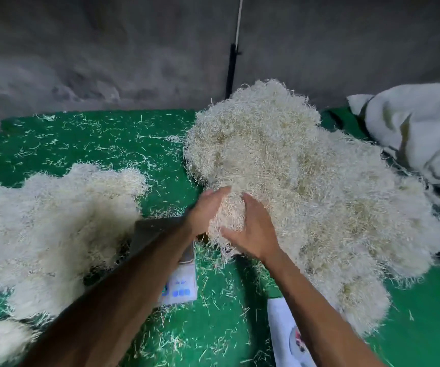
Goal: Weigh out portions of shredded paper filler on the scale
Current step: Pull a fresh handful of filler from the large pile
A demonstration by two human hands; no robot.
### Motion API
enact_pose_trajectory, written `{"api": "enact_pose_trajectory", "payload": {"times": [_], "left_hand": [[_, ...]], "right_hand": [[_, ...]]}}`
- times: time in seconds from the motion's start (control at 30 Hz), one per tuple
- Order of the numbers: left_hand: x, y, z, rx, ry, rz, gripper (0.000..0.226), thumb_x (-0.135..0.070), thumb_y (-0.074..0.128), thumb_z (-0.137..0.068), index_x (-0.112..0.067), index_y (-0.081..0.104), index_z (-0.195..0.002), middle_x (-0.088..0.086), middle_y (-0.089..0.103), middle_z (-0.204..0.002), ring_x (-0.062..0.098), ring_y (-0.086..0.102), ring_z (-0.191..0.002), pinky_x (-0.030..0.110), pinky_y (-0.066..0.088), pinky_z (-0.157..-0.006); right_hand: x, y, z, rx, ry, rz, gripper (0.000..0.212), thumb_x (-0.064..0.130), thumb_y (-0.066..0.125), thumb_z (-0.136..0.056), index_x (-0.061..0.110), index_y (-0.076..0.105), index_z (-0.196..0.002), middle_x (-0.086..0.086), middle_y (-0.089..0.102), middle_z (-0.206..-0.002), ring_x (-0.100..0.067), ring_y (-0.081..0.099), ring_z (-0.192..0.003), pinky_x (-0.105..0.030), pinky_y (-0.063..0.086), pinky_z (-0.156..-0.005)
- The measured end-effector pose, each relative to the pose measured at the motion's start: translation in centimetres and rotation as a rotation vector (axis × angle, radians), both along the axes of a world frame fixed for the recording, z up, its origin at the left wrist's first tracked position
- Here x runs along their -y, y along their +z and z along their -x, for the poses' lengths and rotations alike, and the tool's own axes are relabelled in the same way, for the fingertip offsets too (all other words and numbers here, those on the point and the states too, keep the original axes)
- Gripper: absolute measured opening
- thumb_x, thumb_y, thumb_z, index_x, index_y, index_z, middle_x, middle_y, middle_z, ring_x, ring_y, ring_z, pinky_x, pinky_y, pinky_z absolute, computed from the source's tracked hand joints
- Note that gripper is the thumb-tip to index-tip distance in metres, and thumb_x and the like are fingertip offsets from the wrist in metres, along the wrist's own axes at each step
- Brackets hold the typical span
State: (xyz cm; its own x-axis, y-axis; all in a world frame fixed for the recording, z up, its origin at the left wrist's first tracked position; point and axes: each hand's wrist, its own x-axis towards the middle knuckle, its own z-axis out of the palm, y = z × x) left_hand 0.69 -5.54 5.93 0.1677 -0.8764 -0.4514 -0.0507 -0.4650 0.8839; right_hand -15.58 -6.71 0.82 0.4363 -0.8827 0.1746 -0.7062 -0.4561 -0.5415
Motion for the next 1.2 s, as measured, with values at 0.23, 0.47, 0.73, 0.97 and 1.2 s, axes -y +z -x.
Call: {"api": "enact_pose_trajectory", "payload": {"times": [0.23, 0.47, 0.73, 0.97, 1.2], "left_hand": [[3.7, 9.1, -0.2, 0.21, -0.06, 0.095, 0.1, -0.056, 0.086, -0.068, -0.015, 0.041, -0.148, 0.006, 0.046, -0.151, 0.025, 0.046, -0.136, 0.038, 0.036, -0.111], [6.6, 17.2, -1.7, 0.432, 0.027, 0.385, 0.079, -0.024, 0.074, -0.088, -0.016, 0.034, -0.155, 0.008, 0.055, -0.145, 0.028, 0.059, -0.126, 0.038, 0.048, -0.105], [10.3, 23.4, 2.2, 0.45, -0.127, 0.47, 0.03, -0.032, 0.064, -0.084, -0.022, 0.059, -0.112, -0.005, 0.054, -0.059, 0.007, 0.042, -0.039, 0.019, 0.035, -0.04], [11.7, 30.5, 1.9, 0.763, -0.306, 0.612, 0.056, -0.043, 0.087, -0.076, -0.029, 0.059, -0.123, -0.008, 0.059, -0.122, 0.01, 0.058, -0.103, 0.013, 0.042, -0.071], [11.1, 28.4, 2.0, 0.862, -0.488, 0.45, 0.066, -0.062, 0.087, -0.066, -0.02, 0.067, -0.113, -0.003, 0.067, -0.111, 0.018, 0.064, -0.091, 0.033, 0.055, -0.087]], "right_hand": [[5.5, 6.3, 0.6, -0.287, -0.172, 0.227, 0.079, 0.07, 0.07, -0.079, 0.017, 0.051, -0.135, -0.006, 0.066, -0.127, -0.028, 0.06, -0.116, -0.046, 0.042, -0.105], [9.3, 11.3, 4.7, -0.458, -0.395, 0.045, 0.083, 0.059, 0.07, -0.085, 0.013, 0.039, -0.146, -0.015, 0.045, -0.15, -0.035, 0.042, -0.139, -0.06, 0.029, -0.117], [9.5, 18.0, -0.3, 0.24, -0.236, 0.187, 0.104, 0.025, 0.084, -0.07, 0.024, 0.023, -0.155, 0.002, 0.061, -0.125, -0.02, 0.059, -0.115, -0.042, 0.044, -0.107], [11.6, 17.6, 2.0, 0.004, -0.319, 0.027, 0.086, 0.056, 0.071, -0.085, 0.014, 0.038, -0.152, -0.002, 0.072, -0.098, -0.02, 0.069, -0.085, -0.041, 0.058, -0.088], [13.1, 21.2, 1.7, 0.063, -0.262, 0.147, 0.055, 0.047, 0.07, -0.09, 0.01, 0.057, -0.128, -0.006, 0.065, -0.117, -0.027, 0.065, -0.104, -0.043, 0.056, -0.093]]}}
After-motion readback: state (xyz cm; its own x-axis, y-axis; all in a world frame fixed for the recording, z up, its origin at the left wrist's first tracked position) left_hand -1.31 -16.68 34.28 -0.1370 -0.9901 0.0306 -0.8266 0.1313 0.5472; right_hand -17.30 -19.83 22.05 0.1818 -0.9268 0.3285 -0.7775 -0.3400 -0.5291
